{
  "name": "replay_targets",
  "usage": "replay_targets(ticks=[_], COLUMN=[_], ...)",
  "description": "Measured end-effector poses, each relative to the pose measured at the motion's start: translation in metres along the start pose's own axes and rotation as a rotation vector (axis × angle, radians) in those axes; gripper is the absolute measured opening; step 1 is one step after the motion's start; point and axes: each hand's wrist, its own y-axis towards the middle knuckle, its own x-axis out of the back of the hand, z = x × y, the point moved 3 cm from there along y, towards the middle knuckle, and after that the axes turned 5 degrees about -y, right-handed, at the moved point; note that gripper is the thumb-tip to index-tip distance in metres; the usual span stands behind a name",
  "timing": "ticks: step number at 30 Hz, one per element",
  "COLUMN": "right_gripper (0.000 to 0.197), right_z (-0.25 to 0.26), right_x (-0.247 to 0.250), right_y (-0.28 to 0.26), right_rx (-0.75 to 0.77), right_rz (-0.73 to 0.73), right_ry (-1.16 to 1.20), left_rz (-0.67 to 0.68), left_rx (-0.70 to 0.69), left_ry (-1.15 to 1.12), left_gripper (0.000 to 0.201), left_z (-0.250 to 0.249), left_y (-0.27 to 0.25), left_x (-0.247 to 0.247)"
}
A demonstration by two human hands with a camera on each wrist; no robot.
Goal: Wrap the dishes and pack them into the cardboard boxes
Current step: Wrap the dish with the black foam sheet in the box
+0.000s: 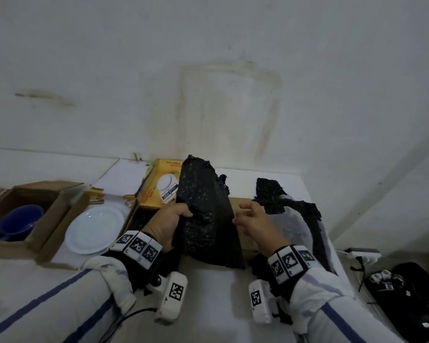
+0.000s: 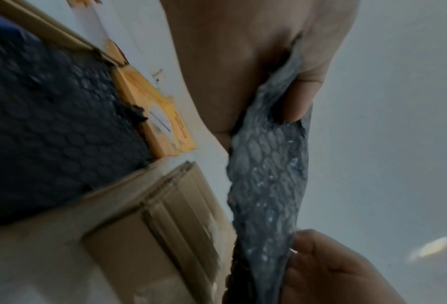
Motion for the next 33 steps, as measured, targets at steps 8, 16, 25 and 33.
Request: replay_targets(ticks=[8,16,25,33], right_gripper=[0.039,0.047,0.044,0.037], right_z=[0.021,0.019,0.014,0.034], right_x=[-0.116,-0.191,-0.208,-0.200], right_y=[0.000,-0.003,-0.005,0.018], right_rx=[0.321,0.217,-0.024,-0.013], right_rz=[0.169,0.337,0.371,0.240], right_ry=[-0.790,-1.065,-1.150,-1.047], left_rz=[-0.222,-0.201,-0.169,-0.283], left_rx=[0.102,0.117,-0.212,-0.549], left_ry=[0.043,0.327,0.941,1.417], left_gripper=[0.029,0.028,0.072,0.050], left_z=[-0.011,-0.009,-0.019,-0.019], left_y=[-0.001,0.012,0.040,0.044], left_x=[0.108,0.180,0.187,0.172])
